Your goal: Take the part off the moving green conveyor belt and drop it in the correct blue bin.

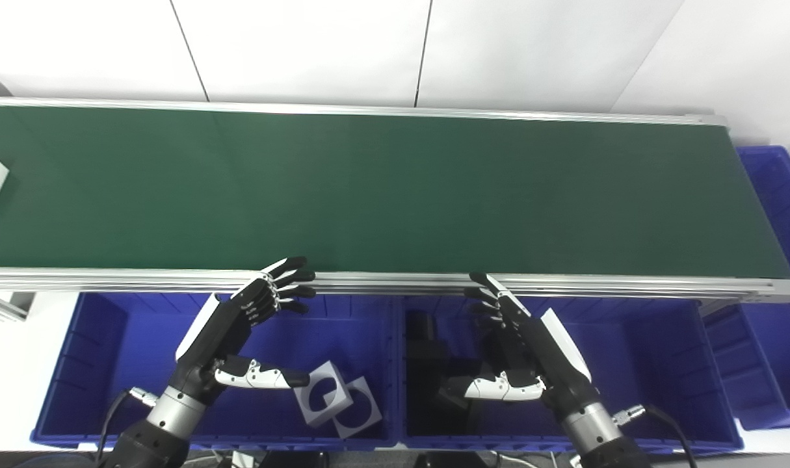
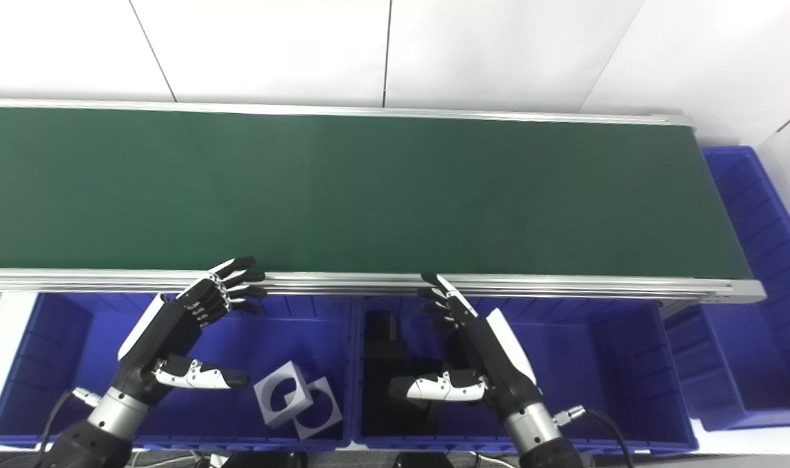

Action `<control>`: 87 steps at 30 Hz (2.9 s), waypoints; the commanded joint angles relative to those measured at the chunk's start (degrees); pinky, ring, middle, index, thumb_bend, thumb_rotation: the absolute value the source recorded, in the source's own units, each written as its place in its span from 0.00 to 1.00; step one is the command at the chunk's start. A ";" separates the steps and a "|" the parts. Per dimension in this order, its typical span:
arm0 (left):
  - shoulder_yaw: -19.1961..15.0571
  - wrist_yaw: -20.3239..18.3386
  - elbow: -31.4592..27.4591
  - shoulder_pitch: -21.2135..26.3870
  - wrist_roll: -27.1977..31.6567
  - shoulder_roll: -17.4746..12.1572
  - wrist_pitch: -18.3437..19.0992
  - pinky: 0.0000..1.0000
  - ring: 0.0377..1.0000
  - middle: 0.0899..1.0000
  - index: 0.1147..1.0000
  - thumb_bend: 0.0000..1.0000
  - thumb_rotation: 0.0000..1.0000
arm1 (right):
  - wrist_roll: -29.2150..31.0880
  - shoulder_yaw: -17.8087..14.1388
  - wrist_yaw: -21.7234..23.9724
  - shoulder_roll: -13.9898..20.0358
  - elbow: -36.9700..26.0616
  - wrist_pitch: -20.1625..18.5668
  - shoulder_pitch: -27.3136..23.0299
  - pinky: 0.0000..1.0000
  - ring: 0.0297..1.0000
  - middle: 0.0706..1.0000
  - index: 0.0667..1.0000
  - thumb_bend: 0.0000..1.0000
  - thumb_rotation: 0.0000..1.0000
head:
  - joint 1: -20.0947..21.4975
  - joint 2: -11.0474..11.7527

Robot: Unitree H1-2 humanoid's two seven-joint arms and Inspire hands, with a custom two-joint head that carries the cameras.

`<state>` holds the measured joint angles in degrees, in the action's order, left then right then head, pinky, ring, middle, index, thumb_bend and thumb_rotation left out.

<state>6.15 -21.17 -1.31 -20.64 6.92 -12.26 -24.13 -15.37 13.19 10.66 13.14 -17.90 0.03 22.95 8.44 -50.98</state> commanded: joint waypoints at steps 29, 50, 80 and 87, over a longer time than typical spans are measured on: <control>-0.04 -0.81 -1.25 -0.51 1.27 -0.82 -2.57 0.68 0.75 0.81 0.87 0.85 0.22 | 0.44 0.20 -0.53 -0.20 -2.05 2.70 0.89 0.74 0.81 0.86 0.93 0.88 0.28 | -0.09 1.38; 0.36 -0.21 1.49 -1.23 -4.31 3.16 -2.78 0.66 0.73 0.80 0.84 0.88 0.27 | 1.81 -1.38 -1.10 1.70 -1.00 7.34 2.47 0.69 0.80 0.86 0.92 0.87 0.12 | -22.24 12.90; 0.11 0.22 5.08 -0.31 -5.13 3.55 -2.80 0.61 0.69 0.77 0.80 0.92 0.24 | 1.83 -1.21 -0.51 0.33 -0.18 5.30 2.64 0.72 0.81 0.86 0.91 0.94 0.03 | -19.41 19.99; -0.53 -0.39 5.86 -0.09 -4.65 3.96 -2.80 0.60 0.68 0.75 0.80 0.93 0.25 | 1.15 -1.06 -1.00 0.26 0.87 6.47 2.24 0.71 0.80 0.85 0.90 0.95 0.02 | -19.10 20.31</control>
<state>5.70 -21.19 4.97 -21.18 1.75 -8.34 -24.57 -14.50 12.22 10.44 13.61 -16.17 3.17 25.53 -10.64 -30.59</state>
